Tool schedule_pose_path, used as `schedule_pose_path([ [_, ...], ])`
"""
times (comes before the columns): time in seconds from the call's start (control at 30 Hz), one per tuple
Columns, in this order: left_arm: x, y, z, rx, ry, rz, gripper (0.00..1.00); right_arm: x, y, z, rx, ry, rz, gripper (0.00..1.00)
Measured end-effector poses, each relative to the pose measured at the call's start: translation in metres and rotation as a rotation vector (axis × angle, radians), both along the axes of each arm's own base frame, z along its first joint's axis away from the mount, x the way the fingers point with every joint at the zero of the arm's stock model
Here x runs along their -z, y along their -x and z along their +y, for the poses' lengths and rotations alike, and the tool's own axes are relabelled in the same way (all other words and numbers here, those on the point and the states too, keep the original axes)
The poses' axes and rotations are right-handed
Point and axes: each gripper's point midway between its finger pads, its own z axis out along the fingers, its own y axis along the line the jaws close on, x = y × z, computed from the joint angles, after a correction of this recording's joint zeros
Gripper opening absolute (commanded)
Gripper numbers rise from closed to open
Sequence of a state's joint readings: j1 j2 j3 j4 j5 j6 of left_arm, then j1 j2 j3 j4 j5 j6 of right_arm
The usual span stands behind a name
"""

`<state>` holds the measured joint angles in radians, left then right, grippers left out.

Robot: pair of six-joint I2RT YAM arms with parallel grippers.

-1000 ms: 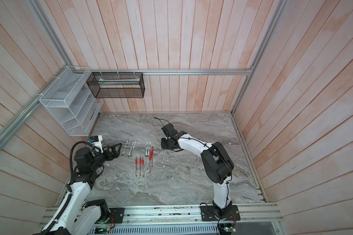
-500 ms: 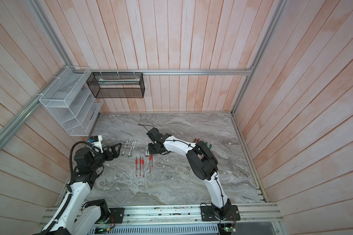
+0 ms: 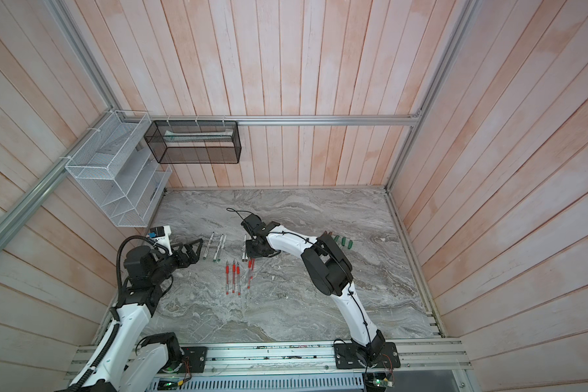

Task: Remove pen caps from pens
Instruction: Pick up the pen from the center of the table.

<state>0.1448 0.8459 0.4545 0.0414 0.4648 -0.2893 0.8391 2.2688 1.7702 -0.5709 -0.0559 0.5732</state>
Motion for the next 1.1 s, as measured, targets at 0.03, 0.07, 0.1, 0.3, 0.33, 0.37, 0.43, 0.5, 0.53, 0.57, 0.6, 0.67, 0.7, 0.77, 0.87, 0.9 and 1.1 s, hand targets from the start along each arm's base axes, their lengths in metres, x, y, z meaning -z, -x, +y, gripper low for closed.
schedule_pose_path([
  [0.03,0.000,0.000,0.000,0.000,-0.002,-0.001,1.00,0.001,0.000,-0.001,0.000,0.006,-0.001,0.25],
  [0.07,0.000,0.000,0.000,0.001,-0.003,-0.002,1.00,0.001,0.000,-0.003,0.000,0.013,-0.003,0.25],
  [0.1,-0.001,0.000,-0.001,0.003,-0.004,-0.003,1.00,0.002,0.000,-0.003,0.000,0.015,-0.004,0.25],
  [0.3,-0.001,0.000,-0.002,0.006,-0.006,-0.005,1.00,0.003,0.003,-0.010,-0.009,0.034,-0.016,0.17],
  [0.33,-0.001,0.000,-0.002,0.007,-0.007,-0.005,1.00,0.003,0.005,-0.014,-0.008,0.042,-0.016,0.15],
  [0.37,-0.001,0.000,-0.002,0.008,-0.007,-0.005,1.00,0.003,0.007,-0.016,-0.008,0.047,-0.016,0.14],
  [0.43,-0.001,0.000,-0.002,0.009,-0.006,-0.005,1.00,0.003,0.008,-0.019,-0.009,0.054,-0.015,0.12],
  [0.5,-0.001,0.000,-0.002,0.009,-0.006,-0.005,1.00,0.003,0.008,-0.019,-0.008,0.056,-0.015,0.09],
  [0.53,-0.001,0.000,-0.002,0.008,-0.006,-0.005,1.00,0.002,0.007,-0.020,-0.008,0.057,-0.018,0.08],
  [0.57,-0.001,0.000,-0.002,0.009,-0.006,-0.005,1.00,0.002,0.007,-0.020,-0.006,0.060,-0.020,0.07],
  [0.6,-0.001,0.001,-0.003,0.010,-0.006,-0.004,1.00,0.002,0.007,-0.022,-0.004,0.063,-0.021,0.07],
  [0.67,-0.001,0.001,-0.004,0.014,-0.001,-0.002,1.00,0.001,0.005,-0.026,0.006,0.067,-0.019,0.07],
  [0.7,-0.001,0.001,-0.006,0.019,0.007,0.001,1.00,0.001,0.004,-0.030,0.012,0.070,-0.016,0.07],
  [0.77,-0.005,0.001,-0.010,0.037,0.026,0.002,1.00,-0.002,0.001,-0.040,0.030,0.067,-0.014,0.07],
  [0.87,-0.017,0.000,-0.022,0.091,0.065,-0.015,1.00,-0.017,-0.005,-0.057,0.070,0.032,-0.020,0.07],
  [0.9,-0.020,0.001,-0.027,0.114,0.084,-0.017,1.00,-0.026,-0.008,-0.062,0.087,0.003,-0.027,0.07],
  [1.1,-0.038,0.000,-0.053,0.235,0.191,-0.026,1.00,-0.097,-0.026,-0.077,0.193,-0.293,-0.112,0.06],
])
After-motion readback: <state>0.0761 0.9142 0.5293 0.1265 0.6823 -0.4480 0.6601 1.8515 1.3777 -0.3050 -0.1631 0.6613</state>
